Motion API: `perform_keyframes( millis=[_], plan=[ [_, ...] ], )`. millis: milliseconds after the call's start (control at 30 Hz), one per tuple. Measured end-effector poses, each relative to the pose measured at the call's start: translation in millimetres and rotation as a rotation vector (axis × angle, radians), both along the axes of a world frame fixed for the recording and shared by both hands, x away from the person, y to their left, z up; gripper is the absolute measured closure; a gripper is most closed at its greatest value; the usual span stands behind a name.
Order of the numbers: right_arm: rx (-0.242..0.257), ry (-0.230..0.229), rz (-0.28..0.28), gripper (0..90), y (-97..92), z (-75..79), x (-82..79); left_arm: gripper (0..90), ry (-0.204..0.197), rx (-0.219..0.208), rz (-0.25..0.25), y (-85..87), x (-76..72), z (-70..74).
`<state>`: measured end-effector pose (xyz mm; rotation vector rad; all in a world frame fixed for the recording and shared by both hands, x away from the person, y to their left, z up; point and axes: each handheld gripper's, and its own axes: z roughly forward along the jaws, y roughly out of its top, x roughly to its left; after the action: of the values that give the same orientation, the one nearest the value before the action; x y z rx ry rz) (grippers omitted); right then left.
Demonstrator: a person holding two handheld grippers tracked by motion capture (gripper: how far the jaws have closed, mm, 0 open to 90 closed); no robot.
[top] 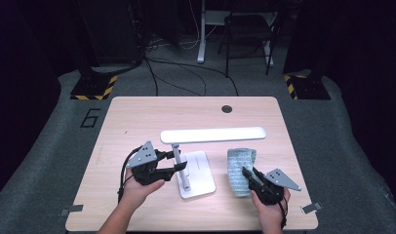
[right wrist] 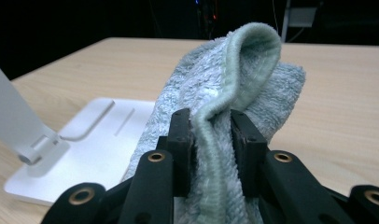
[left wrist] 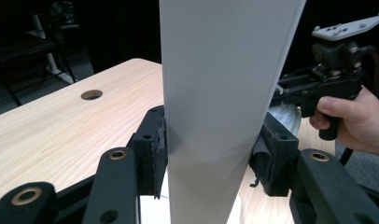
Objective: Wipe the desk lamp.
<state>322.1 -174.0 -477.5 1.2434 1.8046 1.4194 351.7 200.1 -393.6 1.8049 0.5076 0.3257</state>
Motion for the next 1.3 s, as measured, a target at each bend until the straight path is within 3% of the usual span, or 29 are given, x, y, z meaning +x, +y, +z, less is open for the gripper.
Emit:
perform_keyframes(
  millis=[267,500,933,1300],
  plan=[
    [-0.063,0.129,-0.022,70.3,-3.2,-20.9,12.0,45.5,0.005,-0.009,-0.005,-2.7,-1.8,0.6],
    [-0.102,0.2,-0.045,69.1,-3.5,-31.7,20.1,44.3,0.011,-0.013,-0.014,-0.8,-0.9,2.2],
    [-0.097,0.245,-0.06,66.5,-6.3,-39.8,23.3,44.2,0.0,-0.01,-0.028,0.7,-1.3,9.0],
    [-0.072,0.247,-0.085,58.6,-8.0,-39.1,22.5,44.2,-0.002,0.003,-0.04,1.9,0.2,11.0]
  ],
)
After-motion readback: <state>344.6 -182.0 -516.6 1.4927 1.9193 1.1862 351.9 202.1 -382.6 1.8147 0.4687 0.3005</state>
